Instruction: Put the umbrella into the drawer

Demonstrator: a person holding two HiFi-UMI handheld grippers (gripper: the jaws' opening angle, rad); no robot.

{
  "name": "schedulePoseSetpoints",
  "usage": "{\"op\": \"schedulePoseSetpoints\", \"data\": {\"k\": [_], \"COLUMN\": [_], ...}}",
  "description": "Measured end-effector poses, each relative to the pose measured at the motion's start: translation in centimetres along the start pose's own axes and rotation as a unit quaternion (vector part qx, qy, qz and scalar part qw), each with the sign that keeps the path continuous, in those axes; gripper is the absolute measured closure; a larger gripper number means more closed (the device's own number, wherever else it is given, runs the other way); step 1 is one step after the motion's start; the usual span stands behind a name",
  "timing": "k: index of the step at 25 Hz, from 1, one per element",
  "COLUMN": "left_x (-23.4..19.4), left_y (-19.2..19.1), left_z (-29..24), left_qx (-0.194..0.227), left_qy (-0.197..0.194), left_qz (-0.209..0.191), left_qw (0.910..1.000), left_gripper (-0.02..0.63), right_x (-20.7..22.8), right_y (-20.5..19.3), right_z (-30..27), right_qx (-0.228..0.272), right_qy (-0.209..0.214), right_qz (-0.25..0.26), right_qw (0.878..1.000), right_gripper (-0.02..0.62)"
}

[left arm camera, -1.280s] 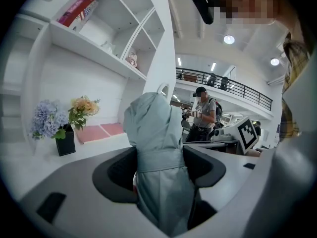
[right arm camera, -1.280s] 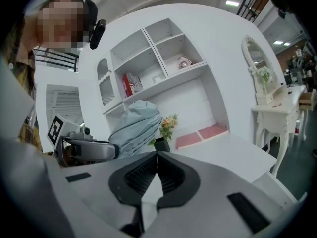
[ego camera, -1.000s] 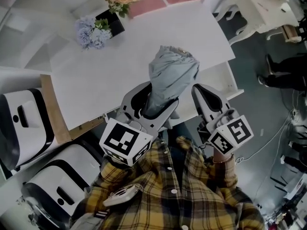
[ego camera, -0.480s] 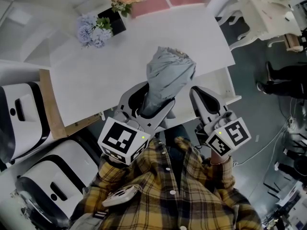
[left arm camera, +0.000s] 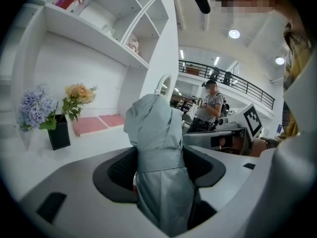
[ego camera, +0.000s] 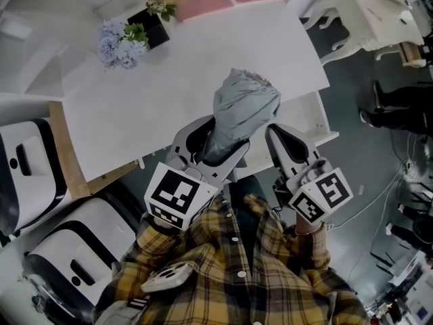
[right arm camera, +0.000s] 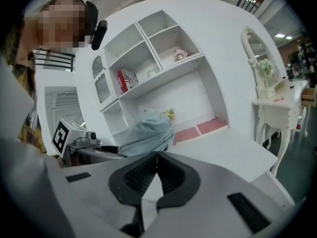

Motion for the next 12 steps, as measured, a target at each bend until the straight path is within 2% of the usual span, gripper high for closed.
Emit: {"op": "schedulePoseSetpoints", "data": {"k": [12], "left_x": [0.6], "left_y": [-3.7], "left_z": [-4.8], "left_qx": [-0.077], "left_qy": [-0.014], "left_qz": [-0.034], "left_qw": [0.9963], "left_gripper": [0.305], "right_x": [1.7], "right_y": [-4.1], "right_z": [0.9], "right_qx": [-0.011], "right_qy": [-0.023], "right_qz": [-0.042], "right_qw": [0.999], "right_gripper": [0.578]}}
Point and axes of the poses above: the fingertips, and each gripper's own axes: z backward along the fingers, x to its right, y out of its top, the point moved 5 cm from there along z, backward along the fingers, and after that the axes turned 15 degrees about -x, right-handed, at the moved point
